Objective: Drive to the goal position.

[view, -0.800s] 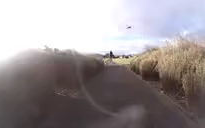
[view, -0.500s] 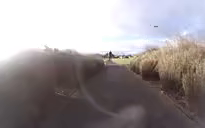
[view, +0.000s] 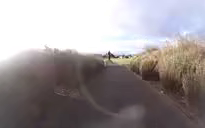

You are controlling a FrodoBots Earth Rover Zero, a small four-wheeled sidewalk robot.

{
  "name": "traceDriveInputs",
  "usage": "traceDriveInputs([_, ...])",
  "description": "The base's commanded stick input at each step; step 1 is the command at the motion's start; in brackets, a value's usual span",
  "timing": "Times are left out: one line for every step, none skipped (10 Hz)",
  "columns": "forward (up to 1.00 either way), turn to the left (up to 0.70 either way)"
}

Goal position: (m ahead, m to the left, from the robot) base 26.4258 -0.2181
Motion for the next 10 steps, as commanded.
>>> traceDriveInputs([0.7, 0.0])
traceDriveInputs([0.7, 0.0])
traceDriveInputs([0.7, 0.0])
traceDriveInputs([0.7, 0.0])
traceDriveInputs([0.7, 0.0])
traceDriveInputs([0.7, -0.35])
traceDriveInputs([0.7, -0.35])
traceDriveInputs([0.7, -0.35])
traceDriveInputs([0.7, -0.35])
traceDriveInputs([0.7, -0.35])
